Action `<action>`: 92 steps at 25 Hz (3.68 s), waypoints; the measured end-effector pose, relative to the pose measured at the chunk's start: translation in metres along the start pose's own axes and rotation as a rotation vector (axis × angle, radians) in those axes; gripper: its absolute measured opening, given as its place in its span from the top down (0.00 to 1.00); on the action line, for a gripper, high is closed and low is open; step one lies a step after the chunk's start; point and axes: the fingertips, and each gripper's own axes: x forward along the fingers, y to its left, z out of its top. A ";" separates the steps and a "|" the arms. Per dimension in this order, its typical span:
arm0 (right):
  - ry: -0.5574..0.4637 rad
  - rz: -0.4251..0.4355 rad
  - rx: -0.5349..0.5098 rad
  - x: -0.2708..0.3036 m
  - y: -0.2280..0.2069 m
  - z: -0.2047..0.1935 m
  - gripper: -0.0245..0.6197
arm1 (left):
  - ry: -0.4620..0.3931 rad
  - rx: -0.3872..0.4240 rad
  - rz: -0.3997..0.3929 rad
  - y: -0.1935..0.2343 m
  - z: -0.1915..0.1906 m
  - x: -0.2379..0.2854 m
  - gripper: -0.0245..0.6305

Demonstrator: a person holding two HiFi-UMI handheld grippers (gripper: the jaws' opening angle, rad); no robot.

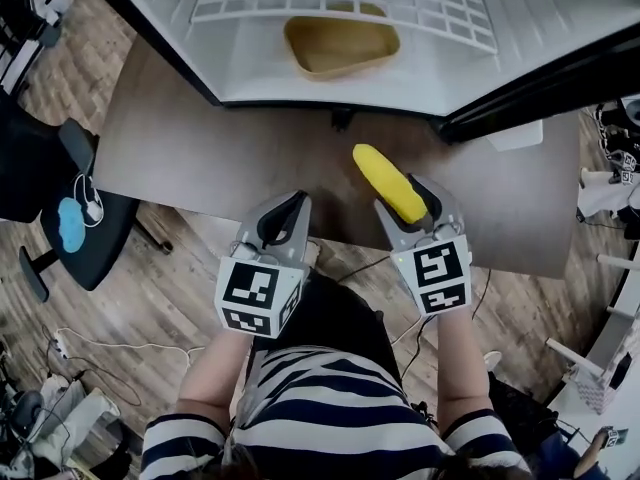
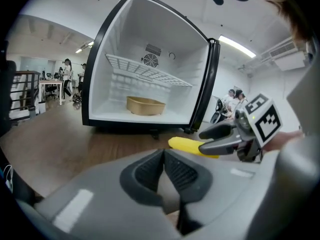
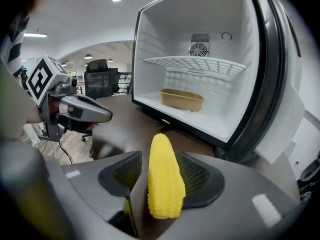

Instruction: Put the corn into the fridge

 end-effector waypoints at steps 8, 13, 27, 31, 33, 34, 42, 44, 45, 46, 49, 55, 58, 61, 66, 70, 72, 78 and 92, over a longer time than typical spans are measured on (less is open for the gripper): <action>0.064 0.041 -0.057 0.024 -0.006 -0.009 0.58 | 0.016 0.001 -0.033 0.008 0.001 0.025 0.96; 0.132 0.083 -0.107 0.036 -0.004 -0.021 0.56 | 0.024 -0.004 -0.048 0.016 -0.002 0.035 0.96; 0.211 0.139 -0.090 0.045 -0.004 -0.034 0.56 | 0.043 -0.010 -0.081 0.022 -0.008 0.047 0.96; 0.211 0.121 -0.079 0.043 -0.005 -0.034 0.57 | 0.043 -0.013 -0.081 0.023 -0.007 0.046 0.96; 0.209 0.111 -0.073 0.041 -0.005 -0.034 0.57 | 0.042 -0.015 -0.083 0.023 -0.006 0.044 0.96; 0.208 0.106 -0.070 0.040 -0.005 -0.034 0.57 | 0.041 -0.015 -0.084 0.024 -0.005 0.044 0.96; 0.194 0.098 -0.061 0.039 0.002 -0.030 0.57 | 0.027 -0.009 -0.068 0.031 -0.001 0.036 0.96; 0.182 0.098 -0.055 0.036 0.003 -0.028 0.57 | 0.024 -0.010 -0.061 0.029 -0.001 0.031 0.96; 0.176 0.098 -0.055 0.033 0.004 -0.026 0.57 | 0.022 -0.010 -0.057 0.028 -0.001 0.029 0.96; 0.168 0.099 -0.056 0.030 0.004 -0.024 0.57 | 0.019 -0.011 -0.053 0.025 -0.002 0.026 0.96; 0.151 0.115 -0.064 0.018 0.007 -0.020 0.57 | 0.008 -0.010 -0.039 0.016 -0.001 0.016 0.96; 0.126 0.158 -0.098 -0.010 0.014 -0.005 0.57 | -0.019 -0.038 0.012 0.002 0.003 -0.011 0.96; 0.114 0.185 -0.113 -0.029 0.019 -0.001 0.57 | -0.033 -0.054 0.031 -0.011 0.004 -0.025 0.96; 0.104 0.205 -0.142 -0.046 0.024 0.001 0.57 | -0.051 -0.060 0.057 -0.023 0.007 -0.040 0.96; 0.081 0.233 -0.176 -0.073 0.033 0.007 0.57 | -0.087 -0.060 0.097 -0.041 0.014 -0.065 0.96; 0.049 0.256 -0.200 -0.090 0.037 0.017 0.57 | -0.123 -0.056 0.130 -0.053 0.023 -0.083 0.96; 0.027 0.267 -0.218 -0.096 0.039 0.027 0.57 | -0.144 -0.057 0.145 -0.054 0.030 -0.091 0.96; -0.016 0.265 -0.245 -0.105 0.039 0.059 0.57 | -0.186 -0.047 0.162 -0.046 0.047 -0.104 0.96; -0.068 0.208 -0.266 -0.072 0.020 0.160 0.57 | -0.262 0.049 0.138 0.025 0.130 -0.074 0.96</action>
